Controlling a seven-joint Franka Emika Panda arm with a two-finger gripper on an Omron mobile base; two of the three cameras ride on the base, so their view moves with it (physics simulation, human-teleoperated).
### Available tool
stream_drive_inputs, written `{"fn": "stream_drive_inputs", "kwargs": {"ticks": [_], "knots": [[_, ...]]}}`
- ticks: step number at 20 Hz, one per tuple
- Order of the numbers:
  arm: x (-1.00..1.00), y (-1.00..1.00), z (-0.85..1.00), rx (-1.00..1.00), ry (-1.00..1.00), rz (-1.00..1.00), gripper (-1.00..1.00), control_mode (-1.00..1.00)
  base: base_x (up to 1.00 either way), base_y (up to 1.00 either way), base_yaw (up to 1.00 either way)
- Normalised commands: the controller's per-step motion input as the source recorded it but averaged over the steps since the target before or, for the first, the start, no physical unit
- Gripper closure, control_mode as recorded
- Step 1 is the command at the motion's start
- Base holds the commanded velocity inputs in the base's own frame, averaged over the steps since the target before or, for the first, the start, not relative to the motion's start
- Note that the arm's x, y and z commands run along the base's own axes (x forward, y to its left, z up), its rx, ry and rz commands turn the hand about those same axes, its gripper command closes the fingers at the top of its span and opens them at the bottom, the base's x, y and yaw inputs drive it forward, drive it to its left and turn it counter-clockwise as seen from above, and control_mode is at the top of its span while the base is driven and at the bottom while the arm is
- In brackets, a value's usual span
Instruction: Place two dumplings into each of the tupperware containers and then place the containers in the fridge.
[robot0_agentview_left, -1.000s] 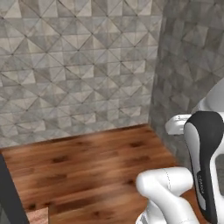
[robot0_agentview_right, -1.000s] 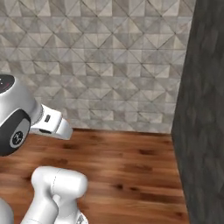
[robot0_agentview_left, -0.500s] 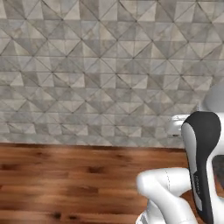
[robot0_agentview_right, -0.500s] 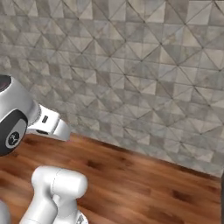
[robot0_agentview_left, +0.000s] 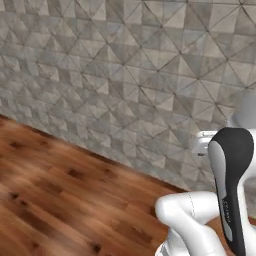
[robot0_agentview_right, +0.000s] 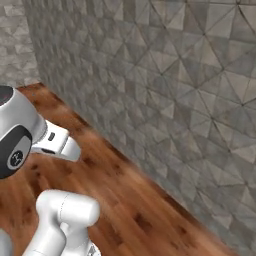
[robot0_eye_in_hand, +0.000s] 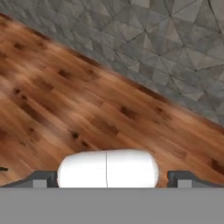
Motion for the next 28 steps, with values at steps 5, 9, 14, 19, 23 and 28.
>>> {"fn": "stream_drive_inputs", "kwargs": {"ticks": [5,9,14,19,23,28], "knots": [[0.0,0.0,0.0,0.0,0.0,0.0,-1.0,1.0,1.0,0.0,0.75],[0.0,0.0,0.0,0.0,0.0,0.0,-1.0,1.0,1.0,-0.01,0.74],[0.0,0.0,0.0,0.0,0.0,0.0,-1.0,1.0,1.0,-0.15,0.69],[0.0,0.0,0.0,0.0,0.0,0.0,-1.0,1.0,0.96,-0.34,0.66],[0.0,0.0,0.0,0.0,0.0,0.0,-1.0,1.0,0.53,-0.38,0.76],[0.0,0.0,0.0,0.0,0.0,0.0,-1.0,1.0,0.26,-0.37,0.8]]}}
